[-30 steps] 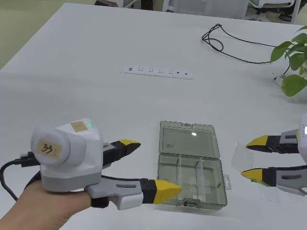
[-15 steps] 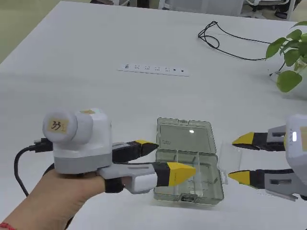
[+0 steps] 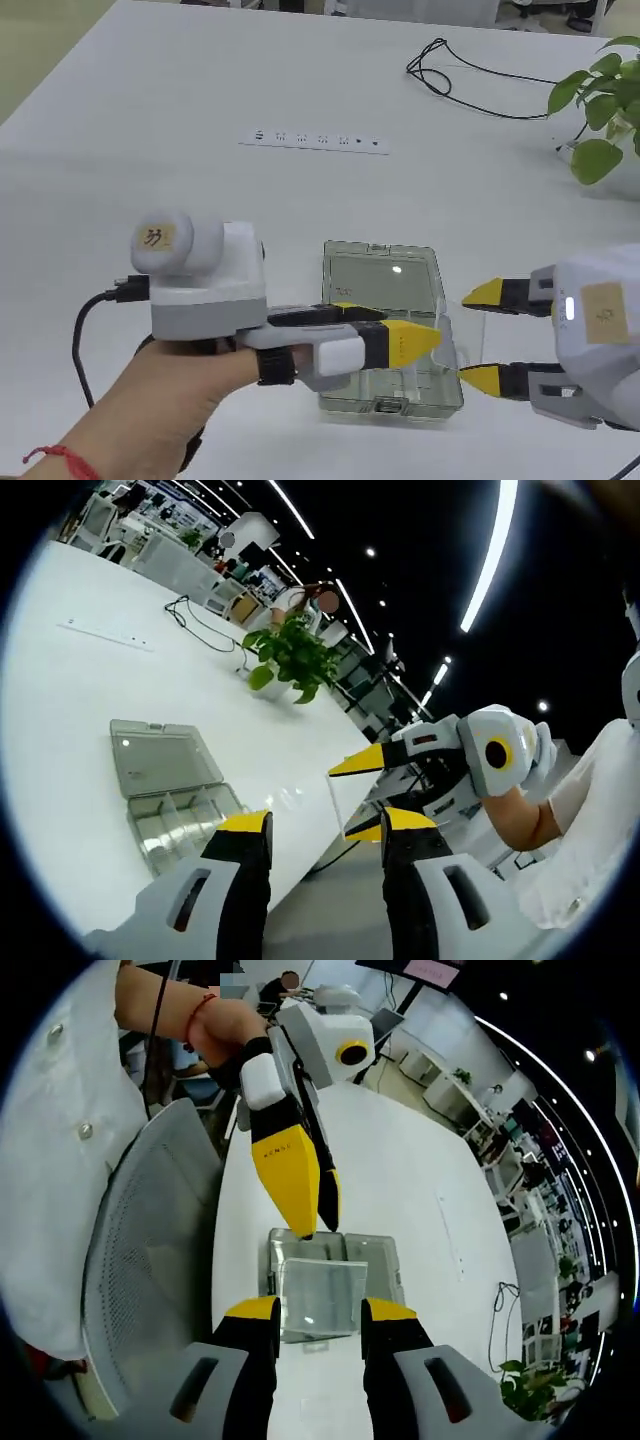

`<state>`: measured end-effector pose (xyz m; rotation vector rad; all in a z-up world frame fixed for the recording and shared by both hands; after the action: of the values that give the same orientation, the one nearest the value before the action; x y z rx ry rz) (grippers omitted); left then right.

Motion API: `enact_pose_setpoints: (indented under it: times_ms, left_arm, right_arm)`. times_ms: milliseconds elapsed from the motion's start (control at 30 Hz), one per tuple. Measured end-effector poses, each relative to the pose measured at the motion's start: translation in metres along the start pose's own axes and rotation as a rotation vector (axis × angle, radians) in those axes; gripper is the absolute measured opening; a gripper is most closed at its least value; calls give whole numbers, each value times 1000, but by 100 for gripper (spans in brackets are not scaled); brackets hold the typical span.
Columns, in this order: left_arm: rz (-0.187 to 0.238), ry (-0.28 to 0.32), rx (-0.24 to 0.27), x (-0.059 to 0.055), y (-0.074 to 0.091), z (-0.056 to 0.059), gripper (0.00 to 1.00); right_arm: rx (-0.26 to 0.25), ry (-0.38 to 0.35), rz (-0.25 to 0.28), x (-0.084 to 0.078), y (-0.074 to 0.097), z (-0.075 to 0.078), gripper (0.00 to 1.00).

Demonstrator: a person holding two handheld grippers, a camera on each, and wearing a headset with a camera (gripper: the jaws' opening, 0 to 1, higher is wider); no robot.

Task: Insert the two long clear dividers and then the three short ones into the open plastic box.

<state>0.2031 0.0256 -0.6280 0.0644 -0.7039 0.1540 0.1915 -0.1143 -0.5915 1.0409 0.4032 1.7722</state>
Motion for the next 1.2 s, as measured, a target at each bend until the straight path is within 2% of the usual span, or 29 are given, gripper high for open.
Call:
enact_pose_setpoints:
  times_ms: [133, 367, 767, 967, 1200]
  left_arm:
    - [7, 27, -14, -3, -5, 0, 36]
    - [-11, 47, -31, -11, -14, 0, 26]
    - [-16, 61, -42, -16, -17, -1, 7]
    - [-10, 69, -54, -18, -17, 0, 0]
    - [-7, 75, -56, -19, -18, 1, 0]
  right_arm:
    - [1, 27, -7, 6, 0, -2, 33]
    - [10, 66, -9, 16, 1, -7, 33]
    - [20, 96, -17, 20, 3, -10, 33]
    - [25, 107, -21, 20, 3, -11, 33]
    - [29, 113, -22, 20, 2, -12, 33]
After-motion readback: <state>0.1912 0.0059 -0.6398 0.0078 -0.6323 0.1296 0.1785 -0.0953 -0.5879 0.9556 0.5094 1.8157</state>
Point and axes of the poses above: the centre of the closed fingertips' face, and the gripper's own axes: y roughly backward along the fingers, z roughly to its right, x roughly out of its top, the point moved 8 cm from there along y, roughly backward along the fingers, and after that the axes turned 15 degrees about -x, right-handed, at the moved point
